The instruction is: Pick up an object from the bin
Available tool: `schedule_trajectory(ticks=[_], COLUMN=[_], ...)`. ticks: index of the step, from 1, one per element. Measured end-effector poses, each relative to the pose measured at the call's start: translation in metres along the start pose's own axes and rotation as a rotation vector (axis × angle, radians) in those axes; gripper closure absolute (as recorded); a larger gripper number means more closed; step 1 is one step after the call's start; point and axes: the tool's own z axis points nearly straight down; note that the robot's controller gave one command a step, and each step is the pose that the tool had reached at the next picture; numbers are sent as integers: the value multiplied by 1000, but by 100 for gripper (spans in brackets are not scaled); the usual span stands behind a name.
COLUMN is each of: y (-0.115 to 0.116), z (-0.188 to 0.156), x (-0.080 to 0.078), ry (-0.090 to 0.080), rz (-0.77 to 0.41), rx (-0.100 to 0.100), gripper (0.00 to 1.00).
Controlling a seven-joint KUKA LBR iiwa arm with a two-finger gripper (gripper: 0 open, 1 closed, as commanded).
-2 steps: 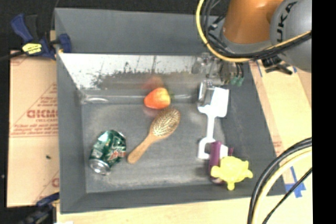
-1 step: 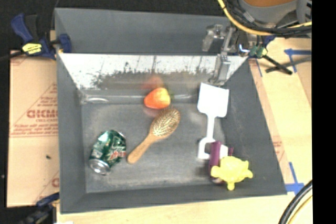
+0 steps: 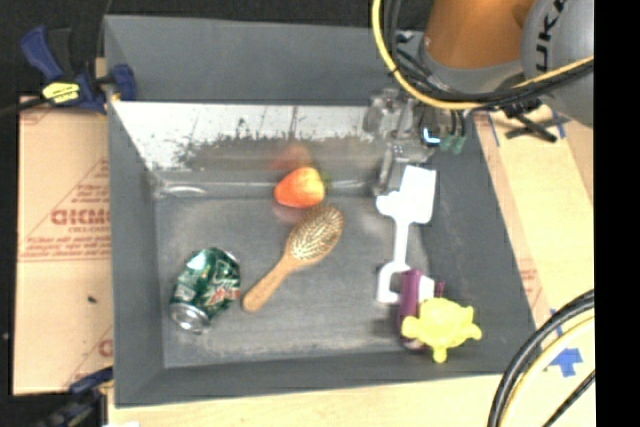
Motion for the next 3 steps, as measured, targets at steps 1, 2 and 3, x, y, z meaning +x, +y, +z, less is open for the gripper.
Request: schedule_trajectory(ticks=[1, 2, 3], y=[25, 1, 22], z=[-33, 64, 17], x=[30, 27, 46], ry=[-9, -5, -18], rz=[7, 40, 61], rx=[0, 0, -2], gripper=[0, 0, 0])
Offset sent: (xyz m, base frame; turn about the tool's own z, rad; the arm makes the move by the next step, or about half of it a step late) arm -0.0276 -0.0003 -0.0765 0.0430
